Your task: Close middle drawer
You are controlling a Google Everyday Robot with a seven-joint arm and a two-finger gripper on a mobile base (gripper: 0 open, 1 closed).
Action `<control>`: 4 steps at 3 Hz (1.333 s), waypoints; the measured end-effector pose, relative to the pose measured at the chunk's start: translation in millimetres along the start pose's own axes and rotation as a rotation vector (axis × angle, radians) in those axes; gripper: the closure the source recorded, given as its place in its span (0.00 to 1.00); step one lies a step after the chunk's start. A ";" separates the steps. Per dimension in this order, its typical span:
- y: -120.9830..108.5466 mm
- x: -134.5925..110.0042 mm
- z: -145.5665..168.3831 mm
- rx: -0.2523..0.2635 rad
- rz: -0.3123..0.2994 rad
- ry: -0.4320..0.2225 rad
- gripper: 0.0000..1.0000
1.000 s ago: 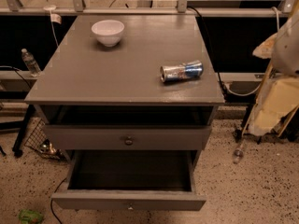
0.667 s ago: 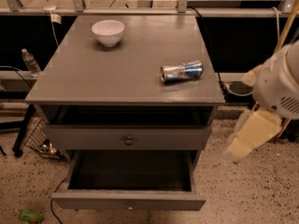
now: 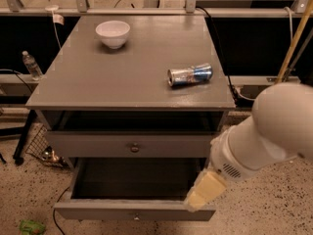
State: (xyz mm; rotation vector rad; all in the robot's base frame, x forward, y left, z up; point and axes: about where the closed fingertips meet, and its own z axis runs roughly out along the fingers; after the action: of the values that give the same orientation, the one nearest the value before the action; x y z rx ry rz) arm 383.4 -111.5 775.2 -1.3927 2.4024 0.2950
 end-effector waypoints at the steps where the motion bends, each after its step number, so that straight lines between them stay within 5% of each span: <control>1: 6.2 12.1 21.9 -0.030 0.022 0.016 0.00; 2: 5.0 15.9 26.6 -0.032 0.034 0.017 0.00; 4: -4.1 66.0 85.5 -0.101 0.184 0.057 0.00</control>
Offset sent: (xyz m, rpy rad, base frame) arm -0.0075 0.0009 -0.0291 0.0056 0.0461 -0.0098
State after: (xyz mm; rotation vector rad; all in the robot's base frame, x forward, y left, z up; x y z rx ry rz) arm 373.1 -136.4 670.5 -1.2374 2.6012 0.4347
